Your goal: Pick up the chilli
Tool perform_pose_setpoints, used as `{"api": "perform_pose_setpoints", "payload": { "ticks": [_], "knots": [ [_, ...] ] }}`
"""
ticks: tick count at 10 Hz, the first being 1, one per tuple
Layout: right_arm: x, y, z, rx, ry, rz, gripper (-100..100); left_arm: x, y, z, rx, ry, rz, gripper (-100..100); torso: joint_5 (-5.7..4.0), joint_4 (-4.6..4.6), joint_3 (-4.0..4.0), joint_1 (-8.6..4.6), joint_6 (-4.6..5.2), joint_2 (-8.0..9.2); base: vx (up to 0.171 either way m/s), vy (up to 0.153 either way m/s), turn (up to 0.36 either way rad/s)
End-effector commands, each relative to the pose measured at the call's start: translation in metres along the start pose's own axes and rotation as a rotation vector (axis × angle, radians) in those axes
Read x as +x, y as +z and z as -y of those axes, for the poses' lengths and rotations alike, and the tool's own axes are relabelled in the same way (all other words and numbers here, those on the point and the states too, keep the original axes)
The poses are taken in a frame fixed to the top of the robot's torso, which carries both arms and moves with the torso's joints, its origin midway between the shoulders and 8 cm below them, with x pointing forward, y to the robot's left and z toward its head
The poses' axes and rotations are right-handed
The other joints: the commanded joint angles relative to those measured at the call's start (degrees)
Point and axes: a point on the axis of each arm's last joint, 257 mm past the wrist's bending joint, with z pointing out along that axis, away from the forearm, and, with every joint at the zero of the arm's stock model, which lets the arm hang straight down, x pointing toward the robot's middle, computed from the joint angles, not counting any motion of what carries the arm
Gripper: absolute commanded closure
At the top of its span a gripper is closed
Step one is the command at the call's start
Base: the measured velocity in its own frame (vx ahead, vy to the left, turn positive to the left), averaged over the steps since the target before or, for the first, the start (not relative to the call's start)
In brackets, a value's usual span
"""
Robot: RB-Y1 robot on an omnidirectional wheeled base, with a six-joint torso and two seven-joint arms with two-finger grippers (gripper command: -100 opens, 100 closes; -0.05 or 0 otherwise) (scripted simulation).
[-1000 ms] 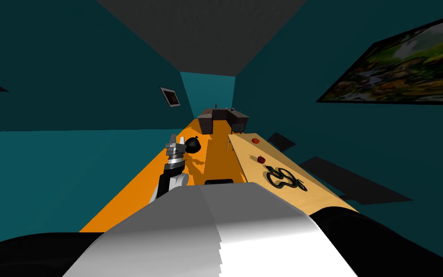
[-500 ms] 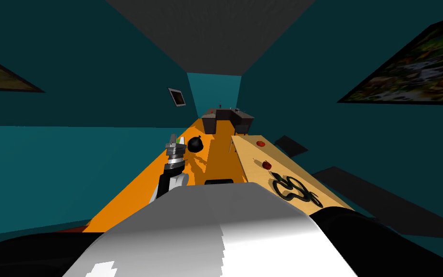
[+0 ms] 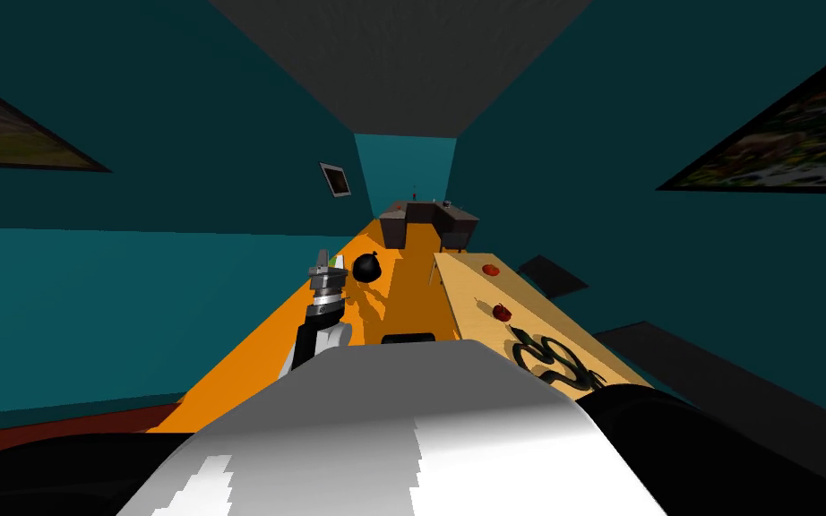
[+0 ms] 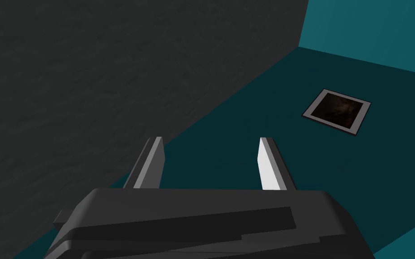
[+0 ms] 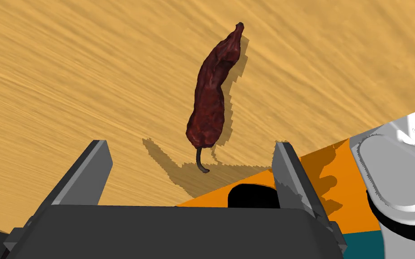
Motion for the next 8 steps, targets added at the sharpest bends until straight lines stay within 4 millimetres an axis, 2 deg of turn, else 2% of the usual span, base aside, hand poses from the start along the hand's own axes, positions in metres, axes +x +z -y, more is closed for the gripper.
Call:
{"api": "perform_pose_setpoints", "payload": {
  "ticks": [1, 2, 3, 7, 8],
  "knots": [
    [-0.0016, 0.0112, -0.0035, 0.004, 0.014, -0.001, -100, 0.0, 0.0, 0.0, 0.0, 0.0, 0.0, 0, 0.0, 0.0, 0.0, 0.0, 0.0, 0.0, -0.033, -0.026, 0.091],
    [-0.0024, 0.0071, -0.0018, 0.002, 0.008, 0.0, -100, 0.0, 0.0, 0.0, 0.0, 0.0, 0.0, 0, -0.01, 0.01, 0.02, -0.03, -0.01, 0.03, -0.013, -0.013, 0.021],
    [-0.0024, 0.0079, -0.0018, 0.003, 0.009, -0.001, 100, 0.0, 0.0, 0.0, 0.0, 0.0, 0.0, 0, 0.01, 0.0, 0.0, 0.01, 0.02, -0.01, 0.0, 0.0, 0.0],
    [-0.0025, 0.0078, -0.0019, 0.002, 0.009, 0.0, 100, 0.0, 0.0, 0.0, 0.0, 0.0, 0.0, 0, 0.0, -0.01, -0.04, 0.03, 0.01, -0.07, 0.0, 0.0, 0.0],
    [-0.0025, 0.0078, -0.0019, 0.002, 0.009, 0.0, 0, 0.0, 0.0, 0.0, 0.0, 0.0, 0.0, 0, 0.0, -0.01, -0.04, 0.03, 0.01, -0.07, 0.0, 0.0, 0.0]
  ]
}}
